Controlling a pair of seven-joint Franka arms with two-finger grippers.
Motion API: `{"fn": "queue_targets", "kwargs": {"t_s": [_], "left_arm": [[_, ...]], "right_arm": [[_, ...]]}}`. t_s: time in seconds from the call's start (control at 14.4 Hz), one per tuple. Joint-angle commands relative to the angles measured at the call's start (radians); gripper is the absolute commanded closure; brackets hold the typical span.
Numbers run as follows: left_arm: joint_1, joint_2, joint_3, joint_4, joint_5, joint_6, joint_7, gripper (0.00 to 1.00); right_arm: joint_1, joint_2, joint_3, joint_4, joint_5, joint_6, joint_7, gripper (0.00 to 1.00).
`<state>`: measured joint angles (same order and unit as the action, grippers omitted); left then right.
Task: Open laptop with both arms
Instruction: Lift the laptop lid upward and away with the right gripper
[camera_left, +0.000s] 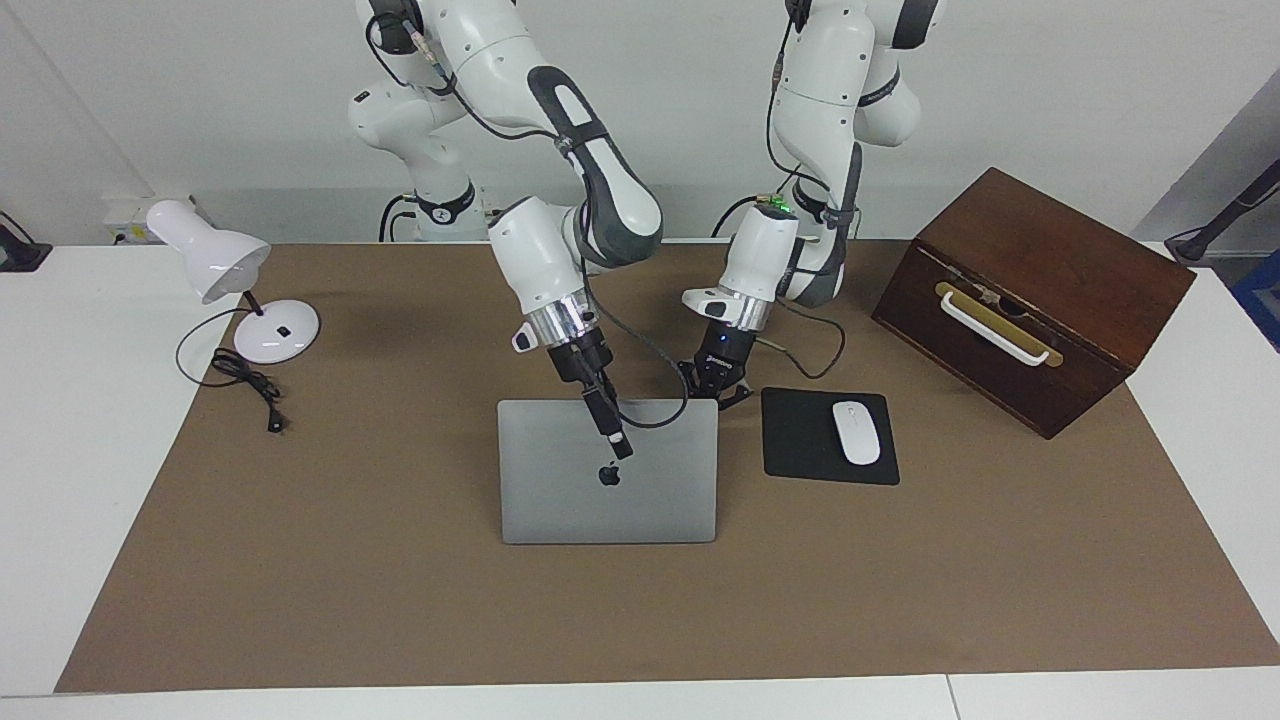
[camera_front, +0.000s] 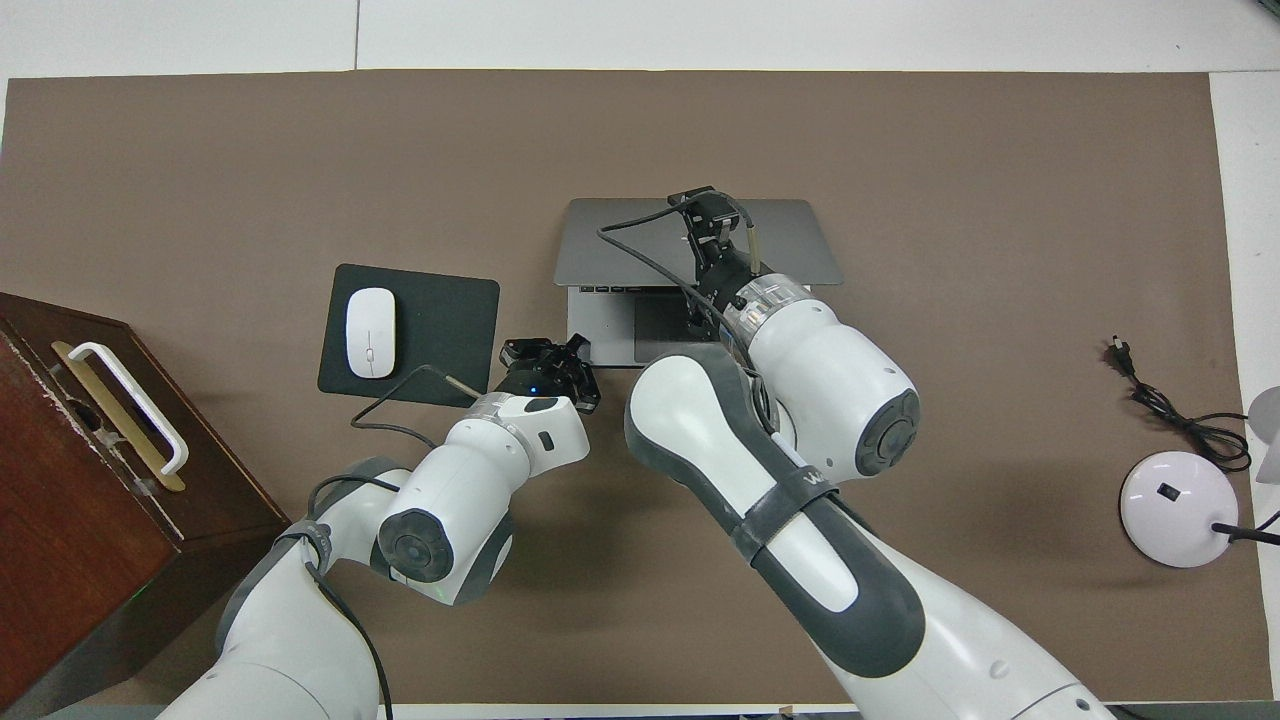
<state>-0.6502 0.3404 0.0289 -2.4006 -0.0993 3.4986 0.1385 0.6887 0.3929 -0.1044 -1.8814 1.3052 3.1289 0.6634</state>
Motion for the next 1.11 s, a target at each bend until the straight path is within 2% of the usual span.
{"fn": "queue_targets", "kwargs": {"t_s": [0.0,0.14,0.21,0.28,0.35,0.42,0.48,0.76,1.04], "left_arm": [[-0.019,0.062,0.002,0.023,-0.007,0.008,0.003,1.0],[-0.019,0.062,0.002,0.024,-0.007,0.008,0.003,1.0],[-0.019,0.062,0.002,0.024,-0.007,0.008,0.003,1.0],[-0.019,0.062,0.002,0.023,-0.007,0.008,0.003,1.0],[-0.02,0.062,0.002,0.024,-0.007,0.008,0.003,1.0],[-0.019,0.062,0.002,0.024,-0.007,0.008,0.003,1.0],[-0.02,0.062,0.002,0.024,-0.008,0.008,0.003,1.0],[-0.02,0.062,0.002,0.024,-0.008,0.008,0.003,1.0],[-0.02,0.062,0.002,0.023,-0.008,0.008,0.003,1.0]], "right_arm": [[-0.006,0.004,-0.072,0.005,-0.05,-0.103,-0.021,0.02],[-0.006,0.004,-0.118,0.008,-0.133,-0.191,0.028,0.02],[-0.005,0.003,-0.154,0.013,-0.235,-0.267,0.113,0.02],[0.002,-0.002,-0.203,0.033,-0.415,-0.374,0.265,0.02],[-0.001,-0.003,-0.242,0.103,-0.616,-0.489,0.424,0.02],[-0.02,0.0,-0.25,0.189,-0.753,-0.588,0.537,0.03],[-0.041,0.001,-0.251,0.252,-0.818,-0.657,0.588,0.03],[-0.098,0.041,-0.251,0.372,-0.836,-0.772,0.578,0.03],[-0.127,0.066,-0.251,0.413,-0.84,-0.816,0.532,0.03]]}}
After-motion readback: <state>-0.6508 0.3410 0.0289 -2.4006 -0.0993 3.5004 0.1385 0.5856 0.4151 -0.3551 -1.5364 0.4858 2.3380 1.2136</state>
